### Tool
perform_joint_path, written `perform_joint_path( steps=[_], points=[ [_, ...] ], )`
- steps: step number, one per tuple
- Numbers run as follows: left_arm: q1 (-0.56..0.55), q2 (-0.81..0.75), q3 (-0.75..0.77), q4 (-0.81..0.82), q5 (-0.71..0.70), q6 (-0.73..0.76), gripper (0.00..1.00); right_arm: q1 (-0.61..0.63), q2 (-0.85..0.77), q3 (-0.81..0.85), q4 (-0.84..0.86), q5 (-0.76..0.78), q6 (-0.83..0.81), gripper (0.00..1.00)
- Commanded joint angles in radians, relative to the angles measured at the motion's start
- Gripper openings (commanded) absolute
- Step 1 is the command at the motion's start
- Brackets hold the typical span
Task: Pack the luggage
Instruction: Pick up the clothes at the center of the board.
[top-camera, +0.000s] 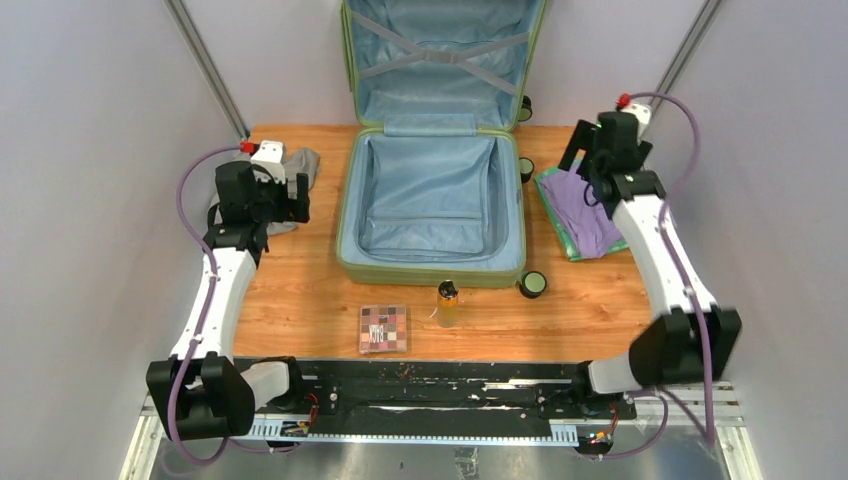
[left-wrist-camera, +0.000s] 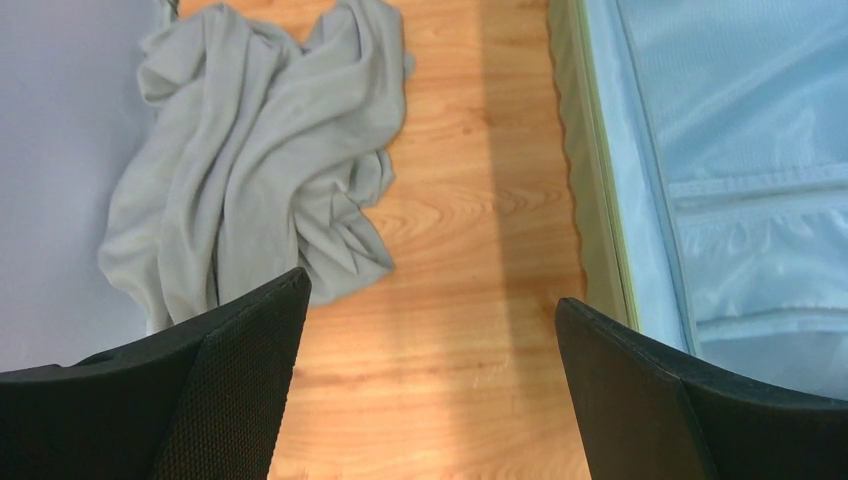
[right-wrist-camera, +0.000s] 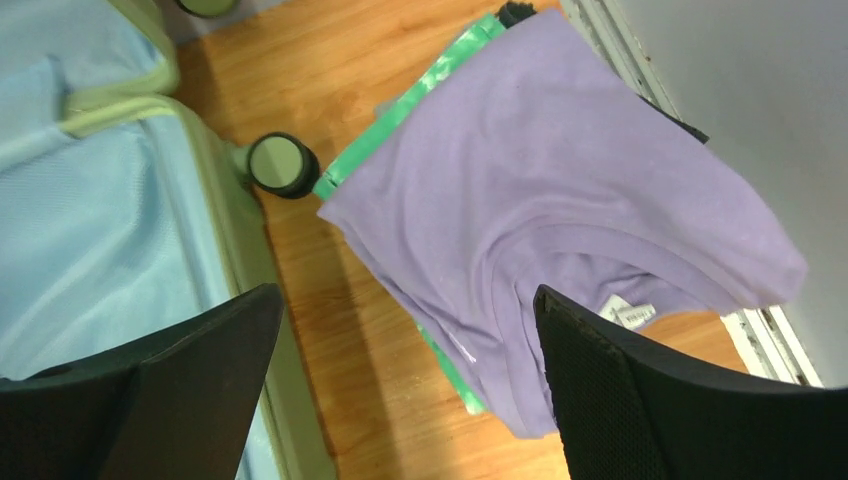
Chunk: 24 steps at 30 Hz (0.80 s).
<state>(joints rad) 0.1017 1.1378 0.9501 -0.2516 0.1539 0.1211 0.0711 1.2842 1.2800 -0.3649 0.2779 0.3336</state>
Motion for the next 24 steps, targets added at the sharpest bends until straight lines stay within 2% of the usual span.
perform_joint_path(
  steps=[1,6,16,24],
  points=[
    [0.002,-0.016,0.033,-0.152,0.019,0.015,1.0,0.083,0.223,0.161,-0.262,0.191,-0.056,1.0],
    [0.001,-0.018,0.033,-0.191,0.024,0.026,1.0,0.147,0.426,0.317,-0.263,0.295,-0.085,1.0],
    [0.001,-0.026,0.0,-0.192,0.059,0.033,1.0,0.153,0.779,0.657,-0.345,0.38,-0.095,0.95],
    [0.001,-0.031,-0.009,-0.191,0.066,0.041,1.0,0.153,0.969,0.847,-0.397,0.438,-0.088,0.91]
  ],
)
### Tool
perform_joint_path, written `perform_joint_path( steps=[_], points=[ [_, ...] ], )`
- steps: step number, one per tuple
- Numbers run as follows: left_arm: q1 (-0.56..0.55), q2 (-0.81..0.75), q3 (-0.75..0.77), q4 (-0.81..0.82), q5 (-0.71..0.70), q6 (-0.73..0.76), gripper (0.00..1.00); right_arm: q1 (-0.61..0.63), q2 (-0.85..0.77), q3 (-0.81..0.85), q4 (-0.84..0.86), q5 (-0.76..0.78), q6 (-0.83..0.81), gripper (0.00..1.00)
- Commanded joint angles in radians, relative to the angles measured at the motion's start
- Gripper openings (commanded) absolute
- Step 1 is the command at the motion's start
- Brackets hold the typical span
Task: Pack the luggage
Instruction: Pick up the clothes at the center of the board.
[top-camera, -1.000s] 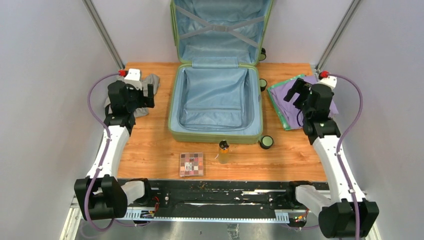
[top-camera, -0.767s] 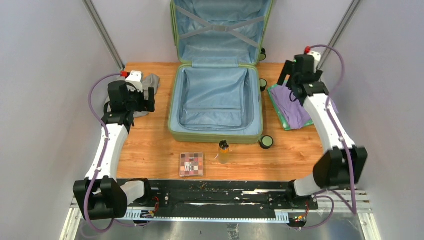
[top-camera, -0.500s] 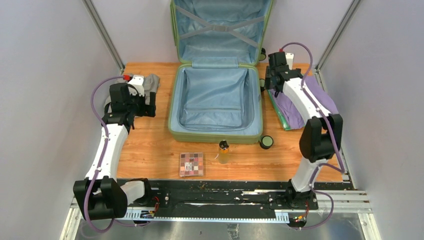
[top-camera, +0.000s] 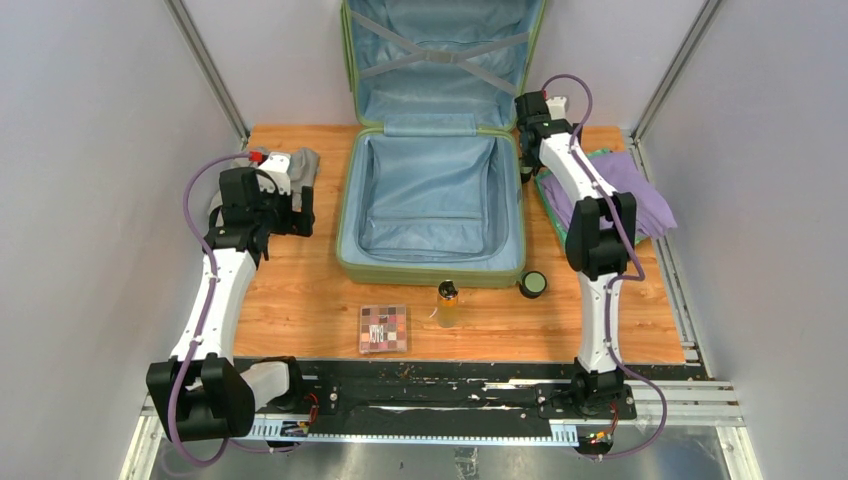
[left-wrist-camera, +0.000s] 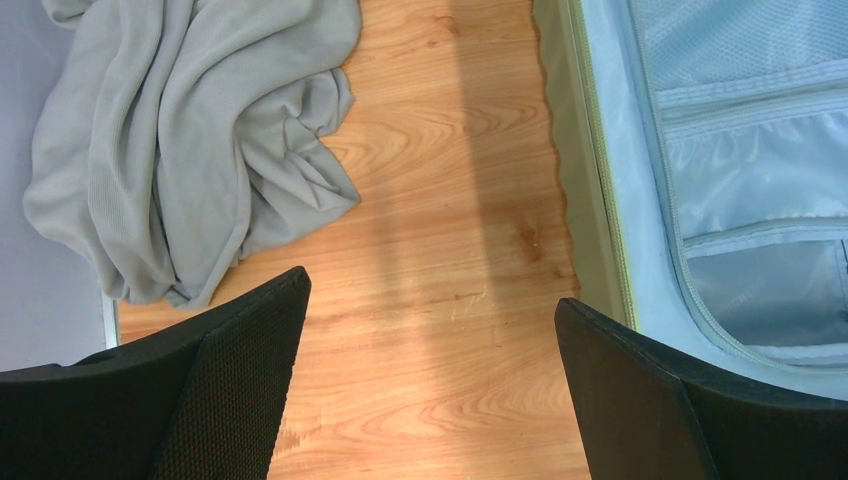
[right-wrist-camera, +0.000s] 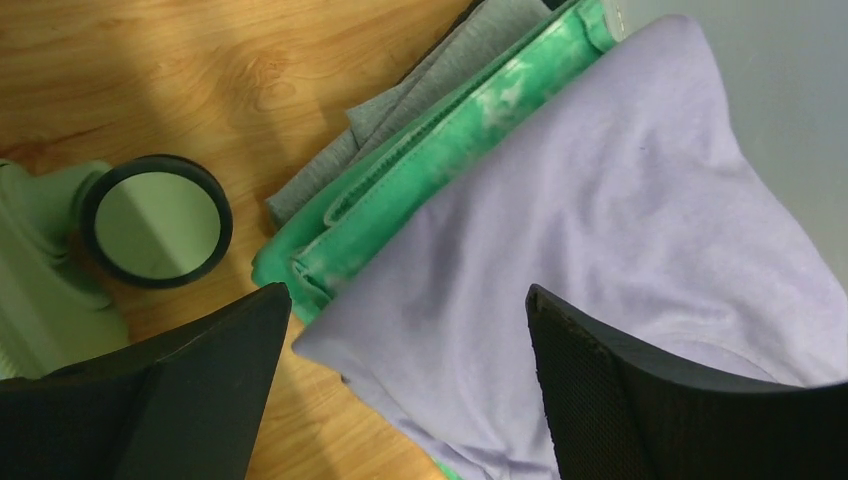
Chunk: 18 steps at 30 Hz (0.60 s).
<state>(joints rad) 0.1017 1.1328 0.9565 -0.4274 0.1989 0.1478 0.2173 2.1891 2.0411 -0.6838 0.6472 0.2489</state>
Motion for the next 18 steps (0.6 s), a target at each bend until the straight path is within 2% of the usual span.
perform_joint_path(
  steps=[1,5,11,18],
  points=[
    [0.001,-0.028,-0.018,-0.014,0.021,0.014,1.0,0.007,0.083,0.112,-0.084,0.071,-0.002,0.91],
    [0.001,-0.027,-0.026,-0.007,0.021,0.013,1.0,0.006,0.139,0.173,-0.106,0.074,-0.004,0.88],
    [0.0,-0.026,-0.03,-0.008,0.016,0.016,1.0,-0.02,0.164,0.136,-0.128,0.052,0.042,0.84],
    [0.0,-0.045,-0.03,-0.014,0.025,0.012,1.0,-0.052,0.148,0.041,-0.133,0.018,0.075,0.71]
  ],
)
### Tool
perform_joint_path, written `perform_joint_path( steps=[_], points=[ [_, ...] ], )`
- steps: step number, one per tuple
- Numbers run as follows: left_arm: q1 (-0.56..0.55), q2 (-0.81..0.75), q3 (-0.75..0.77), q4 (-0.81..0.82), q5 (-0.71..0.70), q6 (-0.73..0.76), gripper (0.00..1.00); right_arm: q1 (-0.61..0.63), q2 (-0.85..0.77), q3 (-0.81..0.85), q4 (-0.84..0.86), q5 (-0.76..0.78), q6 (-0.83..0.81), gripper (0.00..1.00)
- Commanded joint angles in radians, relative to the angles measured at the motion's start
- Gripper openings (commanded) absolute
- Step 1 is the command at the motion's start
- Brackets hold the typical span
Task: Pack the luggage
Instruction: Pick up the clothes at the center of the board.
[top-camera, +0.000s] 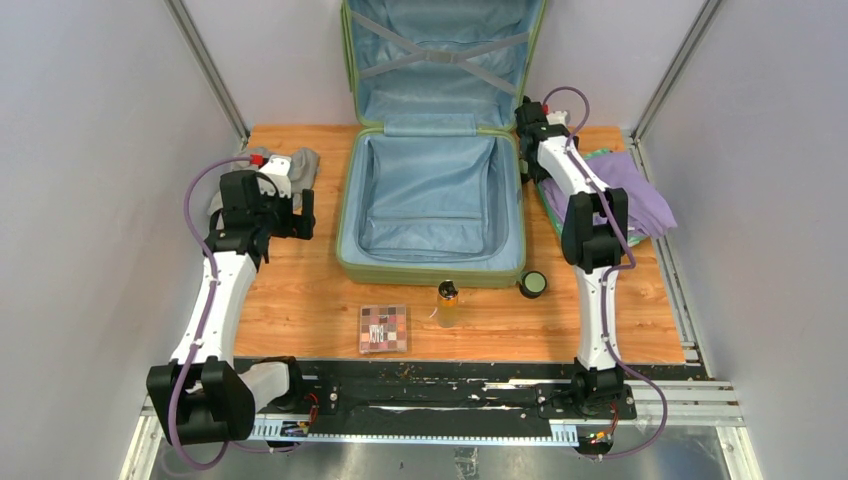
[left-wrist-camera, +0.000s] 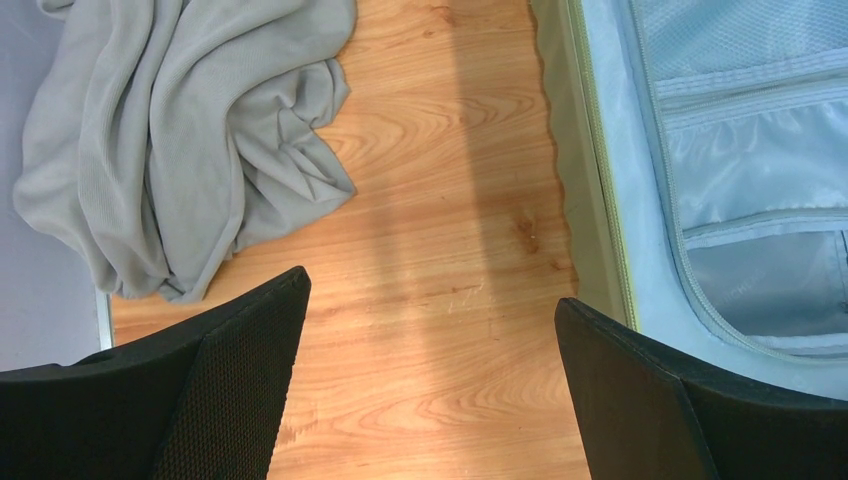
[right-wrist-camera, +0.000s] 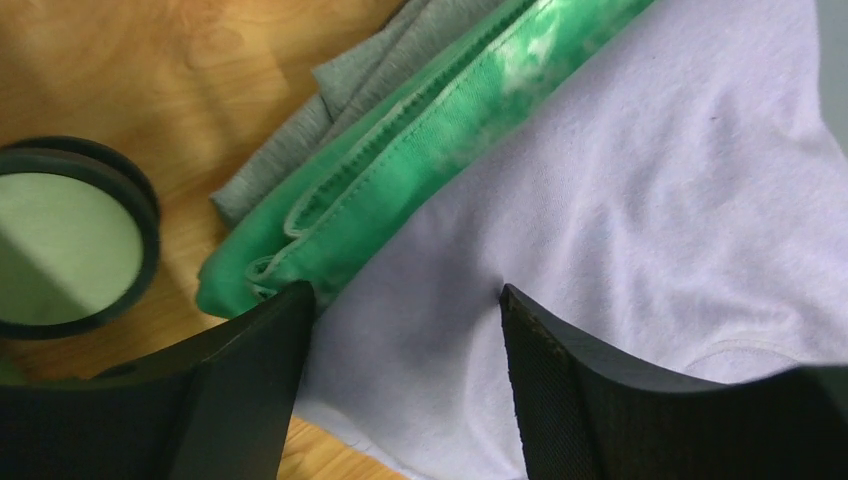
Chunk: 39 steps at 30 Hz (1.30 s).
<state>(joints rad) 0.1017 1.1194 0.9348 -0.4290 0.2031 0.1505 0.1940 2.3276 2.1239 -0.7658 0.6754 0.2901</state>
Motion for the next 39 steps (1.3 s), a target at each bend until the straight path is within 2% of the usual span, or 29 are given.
perform_joint_path(
  steps=[1,9,19,25,30,33,39],
  points=[
    [0.0,-0.034,-0.01,-0.014,0.021,0.01,1.0,-0.032,0.008,-0.047,-0.051,-0.014,0.034,0.68],
    [0.001,-0.057,-0.02,-0.018,0.015,0.008,1.0,-0.057,-0.07,-0.075,-0.048,-0.086,0.067,0.29],
    [0.0,-0.087,-0.026,-0.028,0.004,0.024,1.0,-0.105,-0.241,-0.24,0.05,-0.223,0.086,0.02],
    [0.001,-0.1,-0.03,-0.036,0.005,0.03,1.0,-0.155,-0.324,-0.35,0.112,-0.399,0.081,0.0],
    [0.0,-0.109,-0.031,-0.036,0.006,0.034,1.0,-0.16,-0.398,-0.368,0.14,-0.587,0.036,0.0],
    [0.001,-0.113,-0.029,-0.039,0.002,0.035,1.0,-0.149,-0.448,-0.366,0.145,-0.709,0.011,0.0],
    [0.0,-0.117,-0.02,-0.045,-0.017,0.048,1.0,-0.083,-0.504,-0.363,0.133,-0.859,-0.051,0.0]
  ],
)
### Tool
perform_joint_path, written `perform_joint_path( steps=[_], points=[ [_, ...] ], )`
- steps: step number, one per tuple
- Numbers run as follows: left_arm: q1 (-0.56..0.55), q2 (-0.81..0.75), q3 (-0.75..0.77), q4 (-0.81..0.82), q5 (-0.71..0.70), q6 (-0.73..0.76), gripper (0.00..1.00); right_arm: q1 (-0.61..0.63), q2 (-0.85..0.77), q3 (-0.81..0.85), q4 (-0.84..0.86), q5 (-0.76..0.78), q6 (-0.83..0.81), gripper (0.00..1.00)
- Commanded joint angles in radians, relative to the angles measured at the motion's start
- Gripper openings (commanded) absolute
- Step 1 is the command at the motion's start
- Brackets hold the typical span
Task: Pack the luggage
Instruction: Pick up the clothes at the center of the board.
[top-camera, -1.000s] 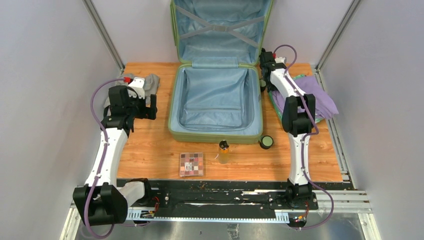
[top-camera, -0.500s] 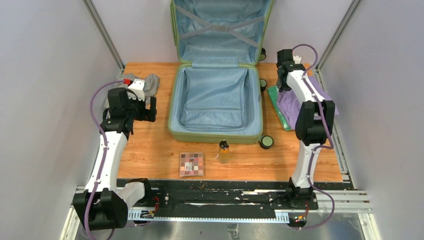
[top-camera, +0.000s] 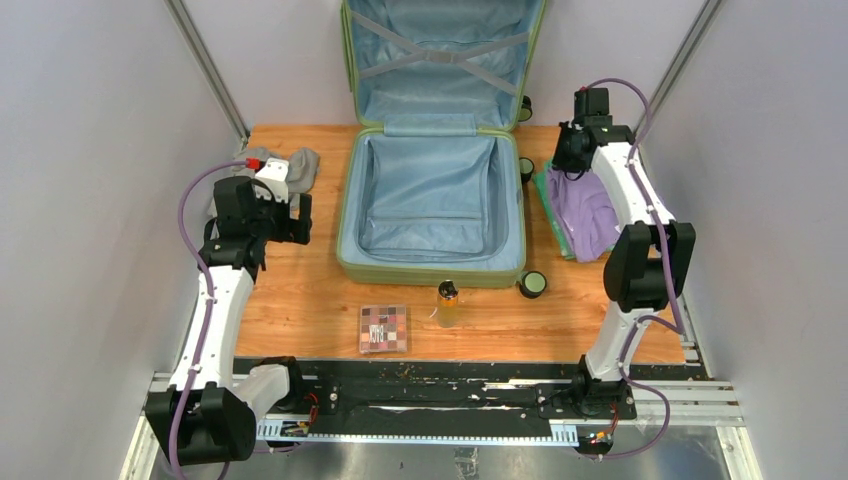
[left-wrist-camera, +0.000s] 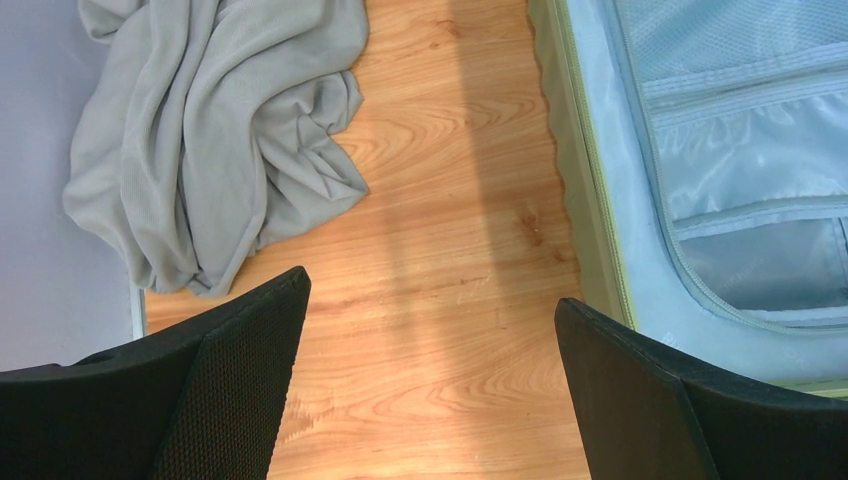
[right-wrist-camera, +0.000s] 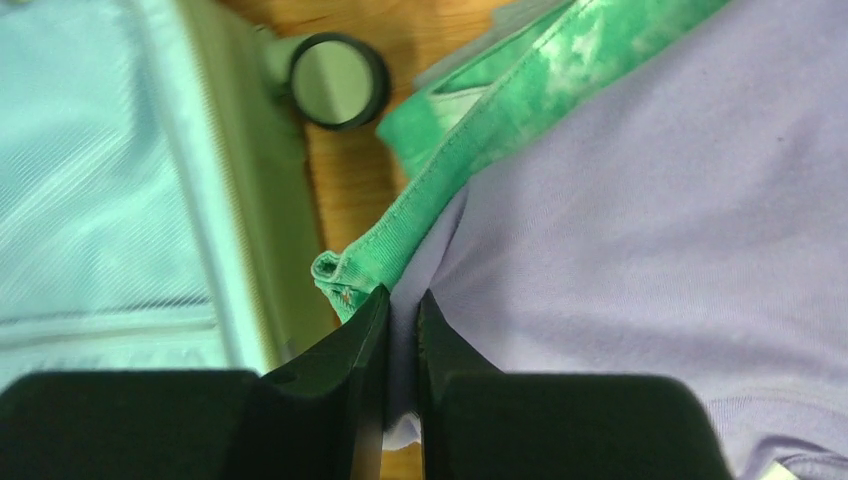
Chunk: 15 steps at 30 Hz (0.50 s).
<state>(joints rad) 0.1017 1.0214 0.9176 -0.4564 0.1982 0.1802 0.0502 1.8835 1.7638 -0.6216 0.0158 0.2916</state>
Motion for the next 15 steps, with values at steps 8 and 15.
perform_joint_path(
  steps=[8,15],
  points=[
    [0.0,-0.035,0.007,-0.037,-0.022,0.038,1.0,0.174,-0.097,0.04,-0.044,-0.306,-0.106,0.0],
    [0.001,-0.057,0.001,-0.05,-0.033,0.058,1.0,0.102,-0.074,0.01,-0.074,-0.104,-0.057,0.0]
  ],
)
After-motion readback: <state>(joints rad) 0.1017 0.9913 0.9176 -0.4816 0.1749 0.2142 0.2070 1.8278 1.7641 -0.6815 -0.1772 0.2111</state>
